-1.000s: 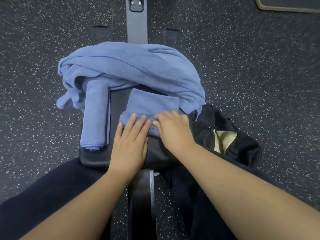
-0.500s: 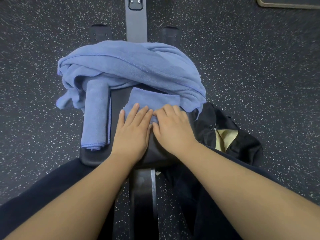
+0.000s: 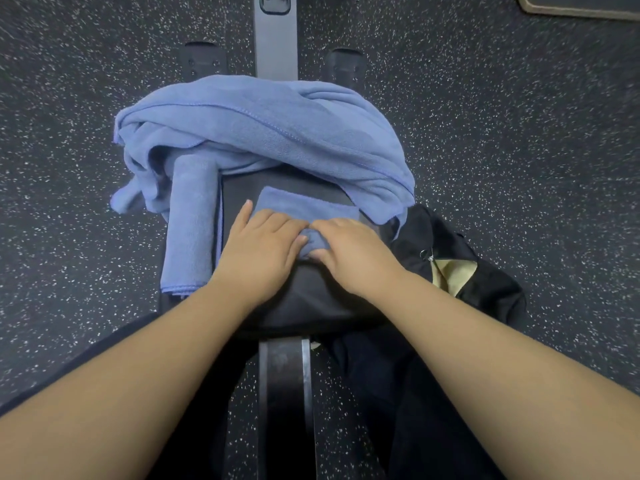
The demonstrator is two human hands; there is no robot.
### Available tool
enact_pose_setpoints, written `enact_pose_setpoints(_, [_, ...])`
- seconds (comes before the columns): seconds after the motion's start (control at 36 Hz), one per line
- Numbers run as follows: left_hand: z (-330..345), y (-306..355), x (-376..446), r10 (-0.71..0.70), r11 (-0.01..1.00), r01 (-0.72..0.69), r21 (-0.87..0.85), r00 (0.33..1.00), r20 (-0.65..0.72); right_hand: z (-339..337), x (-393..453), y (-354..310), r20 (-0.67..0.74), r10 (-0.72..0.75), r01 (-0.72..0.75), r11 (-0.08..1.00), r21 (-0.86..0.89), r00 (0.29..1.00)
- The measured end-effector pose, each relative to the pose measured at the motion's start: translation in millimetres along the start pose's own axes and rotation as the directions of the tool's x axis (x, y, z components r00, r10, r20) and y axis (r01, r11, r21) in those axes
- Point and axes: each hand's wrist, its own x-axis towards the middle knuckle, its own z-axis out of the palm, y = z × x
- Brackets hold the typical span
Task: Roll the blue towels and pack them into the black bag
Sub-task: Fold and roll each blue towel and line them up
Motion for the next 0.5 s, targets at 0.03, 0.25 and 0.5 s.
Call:
enact_pose_setpoints(0.03, [-0.8,-0.7,-5.2,0.015,1.0,-0.015,-0.004,1.0,0.004,-0.4,-0.6,0.0,0.031,-0.003,0.003,1.0,0.016,1.0])
enact_pose_setpoints(0.25, [-10.3,-4.0,-21.0,0.094,0.992,-0.094,-0.09,0.996,-0.003,-5.7,0.7,-3.6,0.156,0.051,-0.061,0.996,0.06,0.987])
enact_pose_setpoints(0.5, [-11.1,7.1,-23.3,0.096,0.995,-0.095,0.01,0.995,-0.013,-4.2,0.9,-7.5,0.038,0.114,-0.109,0.989,-0.098,0.993])
